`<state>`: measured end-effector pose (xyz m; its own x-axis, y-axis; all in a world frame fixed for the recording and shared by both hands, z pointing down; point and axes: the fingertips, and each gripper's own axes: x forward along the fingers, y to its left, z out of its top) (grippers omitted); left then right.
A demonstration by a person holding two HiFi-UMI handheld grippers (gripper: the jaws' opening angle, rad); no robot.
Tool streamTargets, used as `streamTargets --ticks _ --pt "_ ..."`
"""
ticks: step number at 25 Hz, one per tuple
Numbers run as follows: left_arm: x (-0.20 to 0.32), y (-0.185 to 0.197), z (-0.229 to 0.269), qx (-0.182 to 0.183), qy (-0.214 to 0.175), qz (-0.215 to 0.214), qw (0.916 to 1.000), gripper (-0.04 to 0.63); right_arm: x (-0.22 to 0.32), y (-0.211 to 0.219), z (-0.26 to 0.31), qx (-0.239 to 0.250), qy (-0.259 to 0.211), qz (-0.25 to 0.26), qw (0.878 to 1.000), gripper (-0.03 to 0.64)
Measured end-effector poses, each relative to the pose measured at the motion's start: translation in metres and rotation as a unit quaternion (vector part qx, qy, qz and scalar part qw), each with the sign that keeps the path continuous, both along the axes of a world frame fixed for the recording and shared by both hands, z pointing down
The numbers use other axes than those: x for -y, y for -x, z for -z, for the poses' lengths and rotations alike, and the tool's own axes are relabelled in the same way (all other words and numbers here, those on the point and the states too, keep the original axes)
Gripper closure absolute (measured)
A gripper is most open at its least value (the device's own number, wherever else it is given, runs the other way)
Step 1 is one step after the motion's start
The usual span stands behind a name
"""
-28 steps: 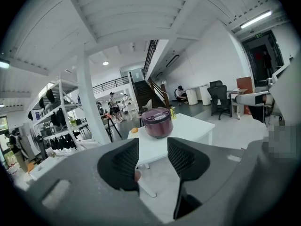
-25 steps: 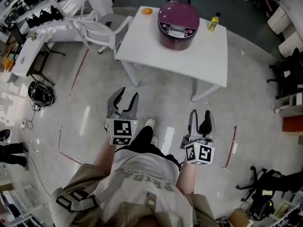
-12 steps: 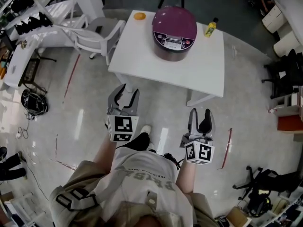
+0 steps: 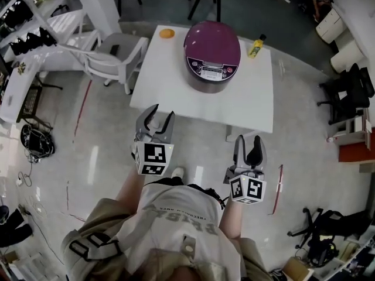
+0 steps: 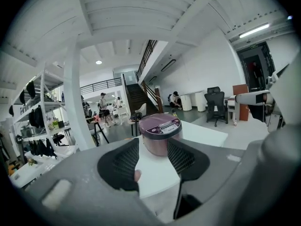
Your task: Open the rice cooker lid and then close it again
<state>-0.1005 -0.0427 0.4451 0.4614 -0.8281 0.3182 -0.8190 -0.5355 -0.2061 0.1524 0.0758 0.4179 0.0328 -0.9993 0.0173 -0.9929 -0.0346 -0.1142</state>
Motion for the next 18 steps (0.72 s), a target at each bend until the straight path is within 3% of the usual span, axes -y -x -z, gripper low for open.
streamTargets --ticks 11,18 --pt "0.028 -0.015 -0.011 0.000 0.012 -0.013 0.9998 0.396 0.029 -0.002 -0.010 -0.003 0.018 0.006 1.000 0.391" --pt "0.051 -0.025 -0.022 0.013 0.024 0.004 0.9996 0.396 0.063 -0.017 -0.023 0.005 0.029 0.024 0.999 0.391"
